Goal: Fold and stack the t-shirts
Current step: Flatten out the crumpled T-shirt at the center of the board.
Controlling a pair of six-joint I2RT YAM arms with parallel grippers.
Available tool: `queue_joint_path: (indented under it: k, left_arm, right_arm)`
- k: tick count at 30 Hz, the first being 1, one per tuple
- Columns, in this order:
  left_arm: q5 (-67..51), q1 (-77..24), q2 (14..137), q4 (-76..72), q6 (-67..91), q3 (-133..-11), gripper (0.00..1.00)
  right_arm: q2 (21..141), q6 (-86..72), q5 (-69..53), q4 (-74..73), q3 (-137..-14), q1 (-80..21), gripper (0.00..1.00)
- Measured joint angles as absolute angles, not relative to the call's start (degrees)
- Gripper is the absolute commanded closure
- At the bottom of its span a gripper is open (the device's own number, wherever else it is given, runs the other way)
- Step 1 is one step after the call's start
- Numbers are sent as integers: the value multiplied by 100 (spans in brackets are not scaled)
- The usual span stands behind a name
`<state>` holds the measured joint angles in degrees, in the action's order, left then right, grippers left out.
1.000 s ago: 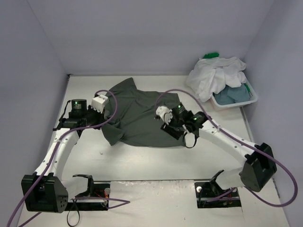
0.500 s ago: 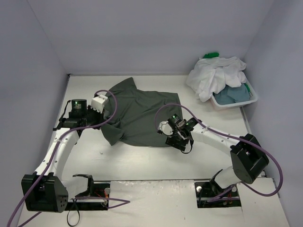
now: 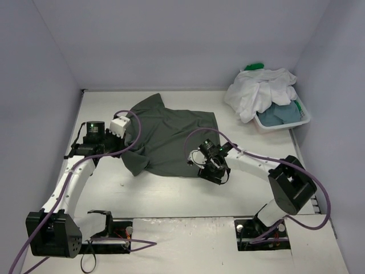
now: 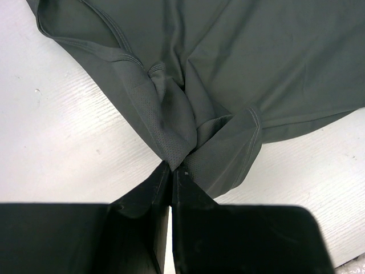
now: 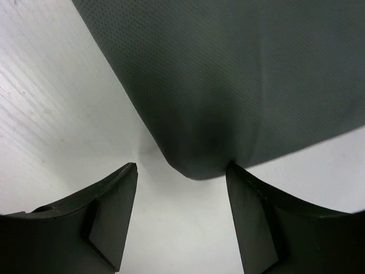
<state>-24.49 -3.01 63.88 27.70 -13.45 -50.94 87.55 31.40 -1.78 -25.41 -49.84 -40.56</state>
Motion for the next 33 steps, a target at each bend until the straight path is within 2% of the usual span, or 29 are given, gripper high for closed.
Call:
queue_joint_path:
  k: [1,4,6,9,12,20,26,33]
  left_arm:
    - [-2438,-301,6379,2777,-1347,-5070,100]
    - [-2434,-301,6361,2775,-1345,-5050,100]
    - [-2434,-301,6337,2773,-1347,-5028,100]
    - [-2432,-301,6309,2775,-1350,-4980,100]
    - [-2425,-301,6281,2777,-1378,-4967,100]
    - [-2401,-301,6180,2792,-1433,-4967,100]
    - [-2453,-301,5951,3168,-1505,-5194,100]
    - [-2873,-301,5078,3463,-1584,-6567,100]
  right_arm:
    - [8884,3138,-231,-2526,-4984,-4062,45]
    - [9096,3122,-311,-2491,-4984,-4066,49]
    - [9216,3120,-349,-2488,-5009,-4091,62]
    - [9288,3098,-351,-2438,-5070,-4099,89]
    - [9310,3050,-274,-2364,-5076,-4104,100]
    - [9072,3020,97,-2344,-5109,-4093,100]
    - [7719,3052,222,-2429,-5902,-3903,100]
    - [6252,3055,388,-2324,-6895,-3826,100]
